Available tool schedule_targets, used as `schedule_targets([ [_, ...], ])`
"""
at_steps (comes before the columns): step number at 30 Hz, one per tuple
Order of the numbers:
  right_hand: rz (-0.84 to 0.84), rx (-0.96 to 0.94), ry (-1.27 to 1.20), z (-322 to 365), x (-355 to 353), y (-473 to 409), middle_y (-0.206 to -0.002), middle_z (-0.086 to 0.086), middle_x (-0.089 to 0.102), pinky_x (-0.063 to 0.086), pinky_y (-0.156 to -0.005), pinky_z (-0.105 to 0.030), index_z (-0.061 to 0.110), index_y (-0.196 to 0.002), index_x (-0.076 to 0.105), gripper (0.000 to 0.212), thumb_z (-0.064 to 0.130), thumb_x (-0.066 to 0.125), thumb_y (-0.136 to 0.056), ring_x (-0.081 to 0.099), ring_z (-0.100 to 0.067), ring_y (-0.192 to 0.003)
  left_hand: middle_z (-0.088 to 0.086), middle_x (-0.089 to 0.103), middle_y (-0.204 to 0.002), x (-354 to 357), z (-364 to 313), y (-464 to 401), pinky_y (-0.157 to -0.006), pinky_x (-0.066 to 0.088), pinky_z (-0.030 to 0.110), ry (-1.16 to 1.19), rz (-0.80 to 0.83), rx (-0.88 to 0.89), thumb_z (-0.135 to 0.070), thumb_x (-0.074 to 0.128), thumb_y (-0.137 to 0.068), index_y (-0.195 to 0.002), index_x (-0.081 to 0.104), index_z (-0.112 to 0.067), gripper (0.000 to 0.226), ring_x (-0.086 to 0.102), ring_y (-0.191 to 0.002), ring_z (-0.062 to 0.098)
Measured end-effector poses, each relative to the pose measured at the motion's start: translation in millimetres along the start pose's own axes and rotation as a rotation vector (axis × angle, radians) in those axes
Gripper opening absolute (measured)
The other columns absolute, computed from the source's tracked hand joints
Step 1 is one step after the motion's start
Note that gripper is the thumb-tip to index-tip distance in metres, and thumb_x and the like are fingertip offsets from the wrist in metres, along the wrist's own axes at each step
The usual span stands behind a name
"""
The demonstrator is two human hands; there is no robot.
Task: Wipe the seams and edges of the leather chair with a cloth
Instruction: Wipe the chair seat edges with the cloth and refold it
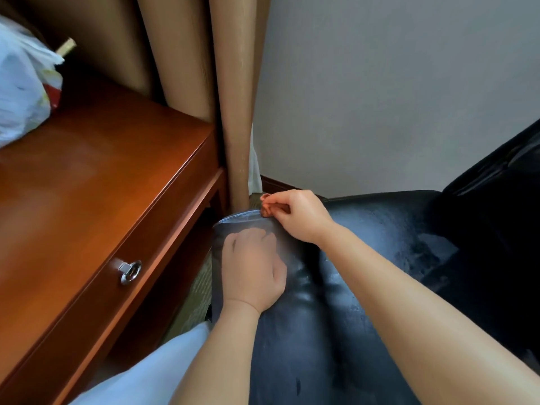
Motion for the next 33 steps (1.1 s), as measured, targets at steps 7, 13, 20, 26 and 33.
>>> schedule_targets([
  [7,-0.011,0.074,-0.102,-30,-32,10,-0.101,0.008,0.072,0.041,-0.096,-0.01,0.015,-0.089,0.074,0.015,0.007,0.061,-0.088,0.057,0.012,-0.1,0.008,0.063,-0.092,-1,0,-2,-0.083,0.037,0.036,0.042,-0.048,0.018,-0.023,0.046,-0.075,-0.093,0.068,-0.007,0.033,0.048,-0.094,0.022],
  [13,0.039,-0.011,-0.033,3,1,-5,-0.097,0.01,0.072,0.042,-0.095,-0.016,0.015,-0.086,0.073,0.019,0.006,0.057,-0.088,0.058,0.005,-0.108,0.007,0.063,-0.093,1,0,-4,-0.085,0.037,0.035,0.024,-0.05,0.011,-0.025,0.047,-0.076,-0.093,0.067,-0.008,0.031,0.046,-0.093,0.02],
  [20,0.019,0.044,-0.139,-23,-32,10,-0.09,0.011,0.071,0.034,-0.088,0.002,0.011,-0.088,0.074,0.015,0.002,0.062,-0.086,0.052,0.024,-0.093,0.005,0.062,-0.093,1,3,-3,-0.085,0.036,0.036,0.0,-0.066,-0.046,-0.028,0.046,-0.074,-0.085,0.065,-0.009,0.029,0.047,-0.093,0.021],
  [26,0.026,-0.103,-0.042,11,-4,0,-0.085,0.011,0.072,0.039,-0.084,-0.004,0.015,-0.092,0.074,0.018,0.005,0.06,-0.088,0.058,0.009,-0.088,0.004,0.062,-0.096,5,6,-3,-0.08,0.04,0.038,-0.08,-0.023,-0.103,-0.034,0.045,-0.074,-0.084,0.062,-0.012,0.029,0.051,-0.091,0.023],
  [33,0.046,-0.007,-0.09,-18,-28,6,-0.089,0.01,0.072,0.035,-0.088,0.001,0.011,-0.09,0.075,0.015,0.004,0.062,-0.087,0.052,0.027,-0.086,0.007,0.059,-0.096,3,16,2,-0.075,0.045,0.04,-0.05,-0.097,-0.25,-0.034,0.047,-0.073,-0.084,0.059,-0.01,0.029,0.046,-0.09,0.025],
])
Point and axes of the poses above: each hand's wrist, its own y-axis away from the middle knuckle, its own x-axis out of the palm, z = x × y, the point moved 7 cm from there along -y, towards the middle knuckle
